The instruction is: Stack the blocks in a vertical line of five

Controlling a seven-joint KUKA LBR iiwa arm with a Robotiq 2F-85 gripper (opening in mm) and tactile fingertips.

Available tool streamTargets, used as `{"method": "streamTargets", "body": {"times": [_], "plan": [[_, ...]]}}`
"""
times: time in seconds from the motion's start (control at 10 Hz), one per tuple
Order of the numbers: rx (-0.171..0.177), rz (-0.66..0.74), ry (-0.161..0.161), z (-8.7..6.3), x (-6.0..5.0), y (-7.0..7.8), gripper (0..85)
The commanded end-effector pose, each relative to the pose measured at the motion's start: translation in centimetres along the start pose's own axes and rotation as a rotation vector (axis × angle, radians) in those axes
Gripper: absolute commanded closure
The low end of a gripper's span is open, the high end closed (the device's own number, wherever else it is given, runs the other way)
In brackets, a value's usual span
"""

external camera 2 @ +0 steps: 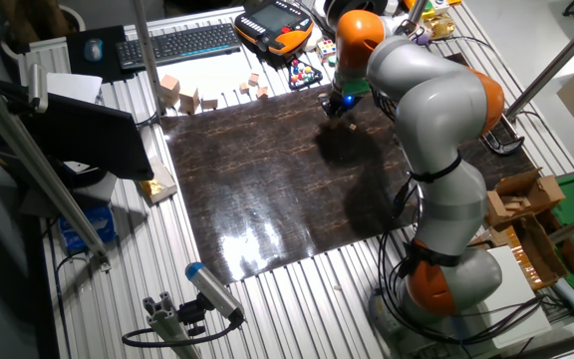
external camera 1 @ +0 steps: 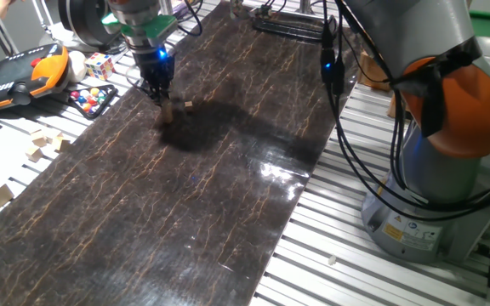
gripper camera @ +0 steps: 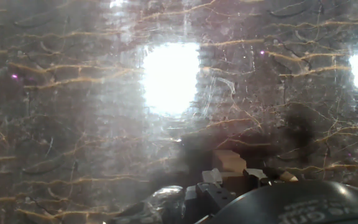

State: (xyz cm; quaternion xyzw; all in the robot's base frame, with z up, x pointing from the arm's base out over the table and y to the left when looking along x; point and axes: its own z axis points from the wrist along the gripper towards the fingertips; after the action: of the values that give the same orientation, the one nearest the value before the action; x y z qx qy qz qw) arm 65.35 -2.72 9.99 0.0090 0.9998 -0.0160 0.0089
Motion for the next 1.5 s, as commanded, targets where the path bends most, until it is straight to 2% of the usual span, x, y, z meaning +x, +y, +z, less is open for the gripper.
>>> {"method": "streamTargets", "body": {"times": [0.0, 1.4], "plan": [[0.000, 0.000, -0.001, 0.06, -0.08, -0.06, 84.0], [-0.011, -0.009, -0.001, 0.48, -0.51, -0.53, 84.0]]}}
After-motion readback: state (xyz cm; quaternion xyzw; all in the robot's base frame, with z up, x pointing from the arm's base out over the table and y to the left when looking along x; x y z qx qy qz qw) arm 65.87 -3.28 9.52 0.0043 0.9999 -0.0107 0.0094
